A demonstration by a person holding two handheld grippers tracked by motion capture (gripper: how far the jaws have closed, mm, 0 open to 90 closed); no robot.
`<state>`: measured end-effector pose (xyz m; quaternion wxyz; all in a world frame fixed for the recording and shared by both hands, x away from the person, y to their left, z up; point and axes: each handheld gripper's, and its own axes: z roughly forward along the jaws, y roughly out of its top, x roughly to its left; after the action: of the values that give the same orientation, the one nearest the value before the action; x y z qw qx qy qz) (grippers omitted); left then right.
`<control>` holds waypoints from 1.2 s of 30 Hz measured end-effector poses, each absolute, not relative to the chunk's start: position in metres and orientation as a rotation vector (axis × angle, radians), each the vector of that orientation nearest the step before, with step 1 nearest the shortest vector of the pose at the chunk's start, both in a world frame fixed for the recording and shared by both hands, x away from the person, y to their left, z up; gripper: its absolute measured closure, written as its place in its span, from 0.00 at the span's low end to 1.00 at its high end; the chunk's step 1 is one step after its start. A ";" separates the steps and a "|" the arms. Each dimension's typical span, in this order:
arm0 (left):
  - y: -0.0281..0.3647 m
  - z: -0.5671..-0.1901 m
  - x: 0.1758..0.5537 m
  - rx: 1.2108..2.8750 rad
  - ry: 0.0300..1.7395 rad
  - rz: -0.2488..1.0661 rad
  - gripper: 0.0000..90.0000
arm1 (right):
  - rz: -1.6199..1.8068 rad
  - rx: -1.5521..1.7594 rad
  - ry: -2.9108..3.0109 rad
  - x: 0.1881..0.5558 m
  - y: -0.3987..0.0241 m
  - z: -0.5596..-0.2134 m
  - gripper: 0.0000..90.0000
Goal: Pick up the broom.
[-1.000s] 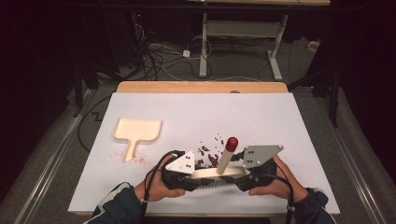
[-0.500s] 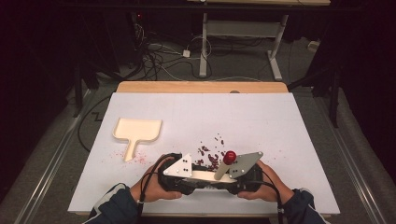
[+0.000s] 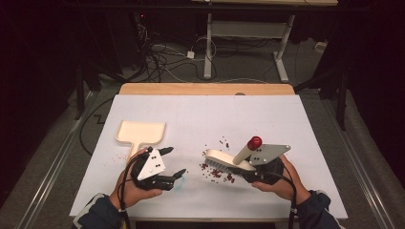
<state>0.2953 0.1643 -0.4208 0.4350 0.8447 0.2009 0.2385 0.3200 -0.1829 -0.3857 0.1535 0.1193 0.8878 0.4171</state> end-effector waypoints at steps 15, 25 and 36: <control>0.220 -0.456 0.274 2.149 0.728 0.681 0.23 | 1.179 0.561 2.407 0.340 -0.199 -0.385 0.75; 0.231 -0.461 0.272 2.157 0.762 0.670 0.23 | 1.093 0.735 2.310 0.359 -0.216 -0.389 0.75; 0.228 -0.463 0.270 2.190 0.738 0.640 0.23 | 1.061 0.818 2.288 0.372 -0.228 -0.398 0.75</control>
<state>0.2700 0.2281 -0.4633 0.3631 0.8510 0.2866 0.2487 0.3725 -0.2278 -0.3984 0.2428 0.2994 0.8371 0.3883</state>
